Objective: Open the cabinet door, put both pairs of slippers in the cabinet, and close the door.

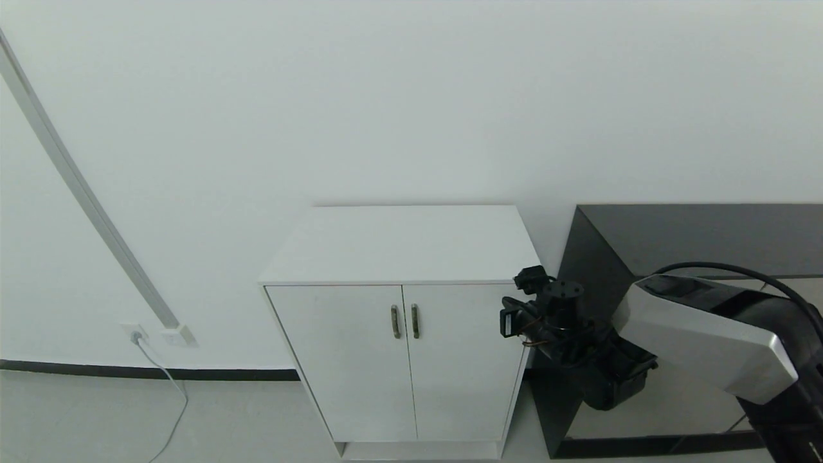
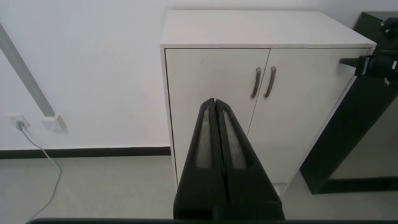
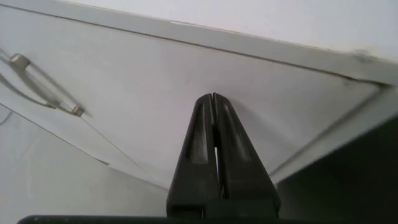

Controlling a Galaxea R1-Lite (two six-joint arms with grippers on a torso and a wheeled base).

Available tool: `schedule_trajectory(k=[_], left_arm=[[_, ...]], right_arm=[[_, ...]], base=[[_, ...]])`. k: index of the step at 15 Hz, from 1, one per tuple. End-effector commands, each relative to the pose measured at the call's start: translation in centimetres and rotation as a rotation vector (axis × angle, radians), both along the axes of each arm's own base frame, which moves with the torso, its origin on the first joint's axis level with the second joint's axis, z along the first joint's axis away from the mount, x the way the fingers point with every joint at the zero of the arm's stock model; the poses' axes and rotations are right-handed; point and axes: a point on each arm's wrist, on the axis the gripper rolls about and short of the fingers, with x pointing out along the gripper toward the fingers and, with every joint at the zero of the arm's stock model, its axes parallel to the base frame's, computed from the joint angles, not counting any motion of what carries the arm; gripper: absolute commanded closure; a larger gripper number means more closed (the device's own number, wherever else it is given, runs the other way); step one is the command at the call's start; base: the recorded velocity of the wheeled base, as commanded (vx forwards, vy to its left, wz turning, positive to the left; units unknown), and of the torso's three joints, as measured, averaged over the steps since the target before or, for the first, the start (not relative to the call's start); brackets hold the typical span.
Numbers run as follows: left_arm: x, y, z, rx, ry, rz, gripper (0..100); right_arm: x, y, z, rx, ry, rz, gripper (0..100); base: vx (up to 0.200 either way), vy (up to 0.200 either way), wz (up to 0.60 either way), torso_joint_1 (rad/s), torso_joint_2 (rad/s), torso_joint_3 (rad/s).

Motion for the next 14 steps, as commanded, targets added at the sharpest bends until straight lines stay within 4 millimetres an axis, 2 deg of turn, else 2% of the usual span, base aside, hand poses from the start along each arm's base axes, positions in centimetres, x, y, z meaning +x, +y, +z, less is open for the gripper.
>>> schedule_trajectory(k=[1, 5, 7, 9, 10, 14], left_arm=[[0.0, 0.0, 0.0, 0.001, 0.0, -0.001, 100], [0.0, 0.0, 0.0, -0.001, 0.0, -0.001, 100], [0.0, 0.0, 0.0, 0.001, 0.0, -0.001, 100], [0.0, 0.0, 0.0, -0.001, 0.0, -0.001, 100], [0.0, 0.0, 0.0, -0.001, 0.0, -0.001, 100], [0.0, 0.0, 0.0, 0.001, 0.0, -0.001, 100]], right_arm=[[-2.3, -1.8, 3.0, 0.009, -0.032, -0.04, 100], [-7.0, -6.6, 7.0, 0.005, -0.038, -0.107, 100], [-10.4, -9.9, 8.7, -0.004, -0.028, -0.165, 100], [-13.3, -12.4, 9.6, -0.017, -0.021, -0.212, 100], [-15.5, -14.1, 10.2, -0.03, -0.023, -0.254, 100], [-20.8, -17.3, 11.0, -0.032, -0.041, -0.35, 100]], base=[[0.0, 0.0, 0.0, 0.0, 0.0, 0.0], [0.0, 0.0, 0.0, 0.0, 0.0, 0.0], [0.0, 0.0, 0.0, 0.0, 0.0, 0.0], [0.0, 0.0, 0.0, 0.0, 0.0, 0.0], [0.0, 0.0, 0.0, 0.0, 0.0, 0.0], [0.0, 0.0, 0.0, 0.0, 0.0, 0.0]])
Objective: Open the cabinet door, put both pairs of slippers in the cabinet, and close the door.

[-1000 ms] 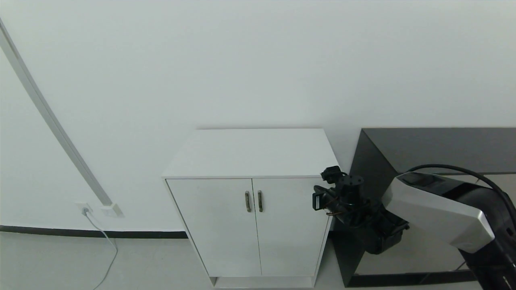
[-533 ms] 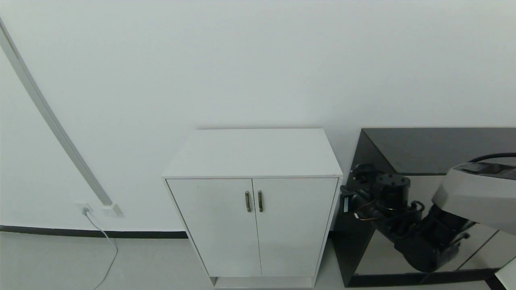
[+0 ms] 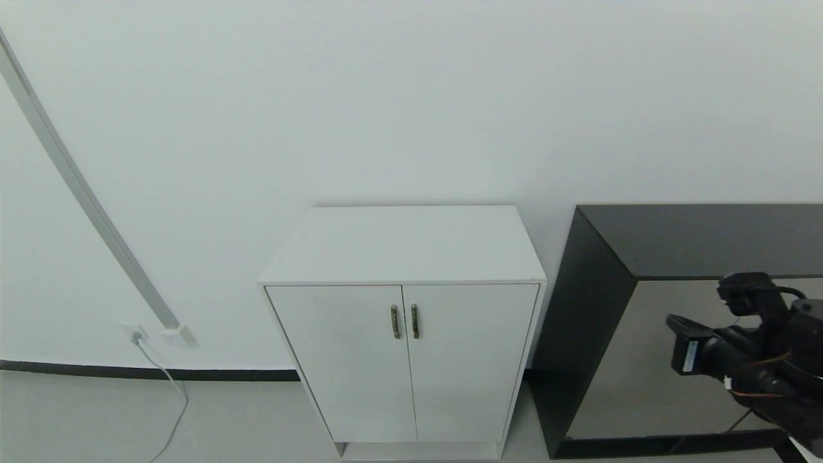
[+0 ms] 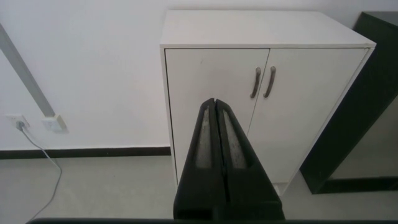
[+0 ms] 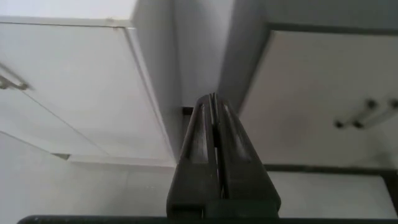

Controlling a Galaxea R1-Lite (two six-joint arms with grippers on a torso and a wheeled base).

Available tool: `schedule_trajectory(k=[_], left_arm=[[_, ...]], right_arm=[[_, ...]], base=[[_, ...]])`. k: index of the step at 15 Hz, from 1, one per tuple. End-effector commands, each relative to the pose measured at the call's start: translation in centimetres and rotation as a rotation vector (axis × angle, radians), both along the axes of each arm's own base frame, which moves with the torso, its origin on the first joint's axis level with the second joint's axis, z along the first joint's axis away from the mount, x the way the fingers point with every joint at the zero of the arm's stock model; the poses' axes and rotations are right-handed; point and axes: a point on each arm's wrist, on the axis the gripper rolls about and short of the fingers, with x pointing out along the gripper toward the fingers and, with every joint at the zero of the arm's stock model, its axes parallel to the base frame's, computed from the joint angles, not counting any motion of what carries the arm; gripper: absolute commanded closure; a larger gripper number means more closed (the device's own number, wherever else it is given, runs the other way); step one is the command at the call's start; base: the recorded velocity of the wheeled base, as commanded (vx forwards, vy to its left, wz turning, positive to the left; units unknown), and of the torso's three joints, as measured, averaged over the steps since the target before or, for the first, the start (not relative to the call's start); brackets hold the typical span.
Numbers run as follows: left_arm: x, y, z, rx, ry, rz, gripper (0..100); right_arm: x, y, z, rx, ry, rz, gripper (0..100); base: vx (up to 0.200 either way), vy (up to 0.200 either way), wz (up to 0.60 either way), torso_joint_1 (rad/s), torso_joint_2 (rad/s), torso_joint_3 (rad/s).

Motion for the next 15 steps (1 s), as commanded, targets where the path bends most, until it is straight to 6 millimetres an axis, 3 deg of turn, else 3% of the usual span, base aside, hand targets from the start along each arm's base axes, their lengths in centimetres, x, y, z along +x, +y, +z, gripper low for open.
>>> schedule_trajectory(k=[1, 8, 11, 15], left_arm=[[0.0, 0.0, 0.0, 0.0, 0.002, 0.0, 100], [0.0, 0.0, 0.0, -0.001, 0.002, 0.0, 100], [0.0, 0.0, 0.0, -0.001, 0.0, 0.0, 100], [0.0, 0.0, 0.0, 0.0, 0.002, 0.0, 100]], right_arm=[[-4.3, -2.1, 1.6, 0.004, -0.075, -0.066, 100], [-12.6, -3.6, 2.7, 0.013, -0.112, -0.094, 100], [-17.0, -3.9, 1.5, 0.016, -0.069, -0.059, 100], [-21.2, -4.1, -0.8, 0.019, -0.056, -0.041, 100]], base=[[0.0, 0.0, 0.0, 0.0, 0.0, 0.0], [0.0, 0.0, 0.0, 0.0, 0.0, 0.0], [0.0, 0.0, 0.0, 0.0, 0.0, 0.0], [0.0, 0.0, 0.0, 0.0, 0.0, 0.0]])
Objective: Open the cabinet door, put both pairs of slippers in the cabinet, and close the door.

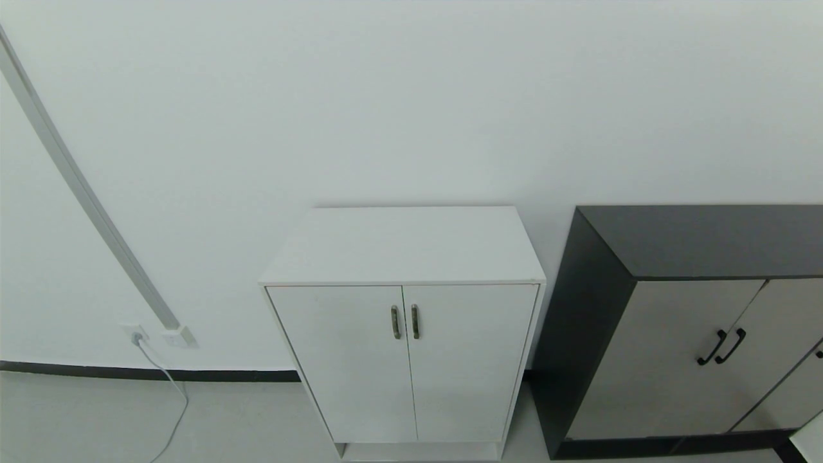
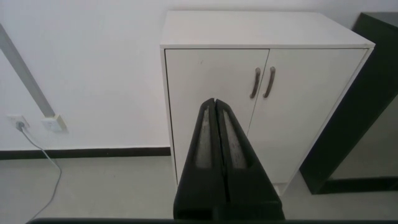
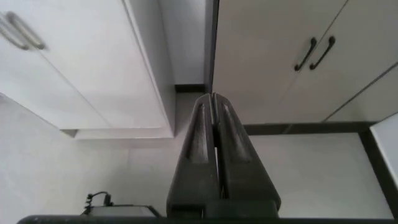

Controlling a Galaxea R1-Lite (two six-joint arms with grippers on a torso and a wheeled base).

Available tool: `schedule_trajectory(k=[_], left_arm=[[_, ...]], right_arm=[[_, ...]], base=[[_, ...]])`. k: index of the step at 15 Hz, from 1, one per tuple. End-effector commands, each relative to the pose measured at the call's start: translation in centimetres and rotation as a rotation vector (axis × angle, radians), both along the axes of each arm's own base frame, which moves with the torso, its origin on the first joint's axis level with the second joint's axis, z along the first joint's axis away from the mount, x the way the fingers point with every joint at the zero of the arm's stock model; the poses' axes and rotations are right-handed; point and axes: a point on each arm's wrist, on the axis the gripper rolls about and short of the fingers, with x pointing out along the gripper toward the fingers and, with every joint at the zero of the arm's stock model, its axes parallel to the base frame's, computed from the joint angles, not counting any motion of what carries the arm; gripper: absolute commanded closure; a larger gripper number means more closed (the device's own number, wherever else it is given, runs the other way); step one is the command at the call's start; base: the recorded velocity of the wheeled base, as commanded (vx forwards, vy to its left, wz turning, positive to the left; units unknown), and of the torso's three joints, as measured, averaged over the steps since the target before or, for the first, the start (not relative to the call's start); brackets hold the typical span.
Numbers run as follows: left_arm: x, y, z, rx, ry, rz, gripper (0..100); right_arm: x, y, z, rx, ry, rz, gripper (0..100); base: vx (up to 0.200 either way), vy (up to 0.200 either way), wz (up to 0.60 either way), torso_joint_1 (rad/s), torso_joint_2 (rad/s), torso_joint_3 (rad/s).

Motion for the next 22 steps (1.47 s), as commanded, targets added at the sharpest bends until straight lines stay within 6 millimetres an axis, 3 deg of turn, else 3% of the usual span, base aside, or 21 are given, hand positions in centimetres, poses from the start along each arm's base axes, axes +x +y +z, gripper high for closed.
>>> schedule_trajectory(k=[1, 4, 9, 16, 18, 22], left_arm=[[0.0, 0.0, 0.0, 0.001, 0.0, 0.0, 100], [0.0, 0.0, 0.0, 0.001, 0.0, 0.0, 100], [0.0, 0.0, 0.0, 0.001, 0.002, 0.0, 100], [0.0, 0.0, 0.0, 0.001, 0.0, 0.0, 100], [0.0, 0.0, 0.0, 0.001, 0.0, 0.0, 100], [0.0, 0.0, 0.0, 0.001, 0.002, 0.0, 100]], right_arm=[[-4.0, -0.2, -1.6, 0.014, -0.107, 0.023, 100], [-5.4, -0.3, -2.6, 0.058, -0.15, 0.029, 100], [-5.5, -0.4, -2.7, 0.116, -0.163, 0.03, 100], [-5.5, -0.3, -2.6, 0.073, -0.162, 0.075, 100], [-5.4, -0.3, -3.1, -0.024, -0.166, 0.048, 100], [-5.2, -0.2, -3.0, -0.029, -0.135, -0.053, 100]], base=[[0.0, 0.0, 0.0, 0.0, 0.0, 0.0], [0.0, 0.0, 0.0, 0.0, 0.0, 0.0], [0.0, 0.0, 0.0, 0.0, 0.0, 0.0], [0.0, 0.0, 0.0, 0.0, 0.0, 0.0], [0.0, 0.0, 0.0, 0.0, 0.0, 0.0], [0.0, 0.0, 0.0, 0.0, 0.0, 0.0]])
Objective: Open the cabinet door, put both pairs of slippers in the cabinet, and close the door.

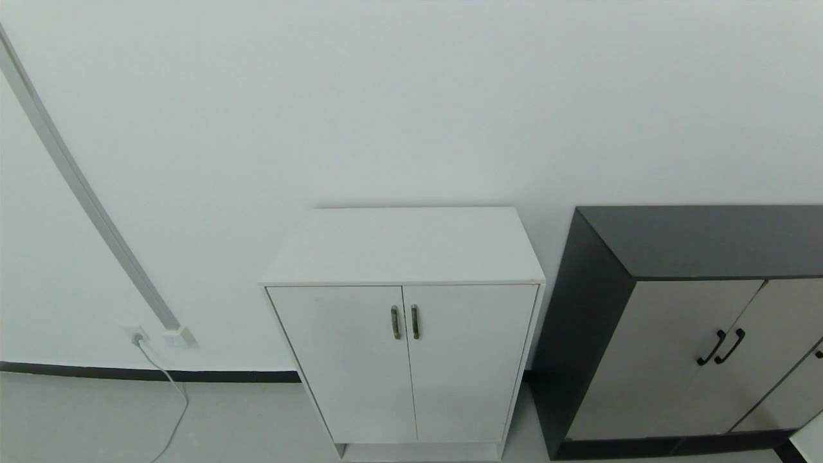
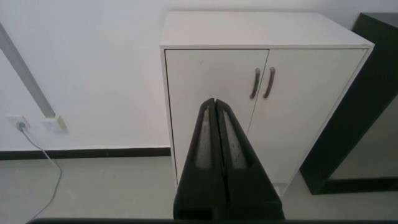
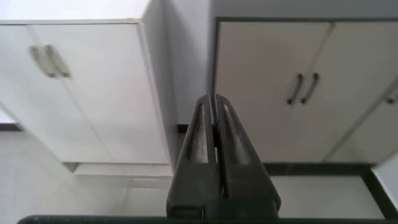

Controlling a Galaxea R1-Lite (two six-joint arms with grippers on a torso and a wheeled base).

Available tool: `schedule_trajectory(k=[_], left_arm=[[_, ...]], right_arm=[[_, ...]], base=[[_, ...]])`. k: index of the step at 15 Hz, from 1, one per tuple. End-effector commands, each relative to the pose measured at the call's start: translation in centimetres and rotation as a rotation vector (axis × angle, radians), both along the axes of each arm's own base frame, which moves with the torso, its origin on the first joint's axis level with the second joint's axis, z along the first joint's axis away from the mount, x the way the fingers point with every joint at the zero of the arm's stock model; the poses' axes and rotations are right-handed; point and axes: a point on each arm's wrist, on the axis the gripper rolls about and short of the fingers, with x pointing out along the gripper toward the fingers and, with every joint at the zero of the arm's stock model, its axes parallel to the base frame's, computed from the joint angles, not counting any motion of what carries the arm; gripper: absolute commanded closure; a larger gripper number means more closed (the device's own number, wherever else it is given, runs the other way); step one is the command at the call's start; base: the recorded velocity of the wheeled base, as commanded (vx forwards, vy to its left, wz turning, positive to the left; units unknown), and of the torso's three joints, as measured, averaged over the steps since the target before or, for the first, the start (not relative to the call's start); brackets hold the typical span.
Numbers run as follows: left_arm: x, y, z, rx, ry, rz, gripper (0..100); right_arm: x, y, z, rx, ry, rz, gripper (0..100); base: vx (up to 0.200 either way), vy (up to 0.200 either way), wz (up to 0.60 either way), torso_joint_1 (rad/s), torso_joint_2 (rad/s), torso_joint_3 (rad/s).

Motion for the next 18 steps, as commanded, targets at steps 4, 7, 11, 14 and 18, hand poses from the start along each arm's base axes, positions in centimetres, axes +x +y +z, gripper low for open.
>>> schedule_trajectory(k=[4, 7, 11, 14, 18], left_arm=[[0.0, 0.0, 0.03, 0.0, 0.0, 0.0, 100], [0.0, 0.0, 0.03, 0.0, 0.0, 0.0, 100], [0.01, 0.0, -0.01, 0.0, 0.002, 0.0, 100], [0.0, 0.0, -0.01, 0.006, 0.0, 0.0, 100], [0.0, 0.0, -0.01, 0.004, 0.0, 0.0, 100]], right_arm=[[-0.12, 0.13, -0.09, 0.004, -0.013, -0.083, 100], [-0.59, 0.09, -0.21, 0.054, -0.081, 0.022, 100], [-0.78, 0.12, -0.26, 0.046, -0.101, 0.013, 100], [-0.77, 0.12, -0.27, 0.046, -0.103, 0.01, 100], [-0.78, 0.12, -0.26, 0.049, -0.106, 0.012, 100]], base=[[0.0, 0.0, 0.0, 0.0, 0.0, 0.0], [0.0, 0.0, 0.0, 0.0, 0.0, 0.0], [0.0, 0.0, 0.0, 0.0, 0.0, 0.0], [0.0, 0.0, 0.0, 0.0, 0.0, 0.0], [0.0, 0.0, 0.0, 0.0, 0.0, 0.0]])
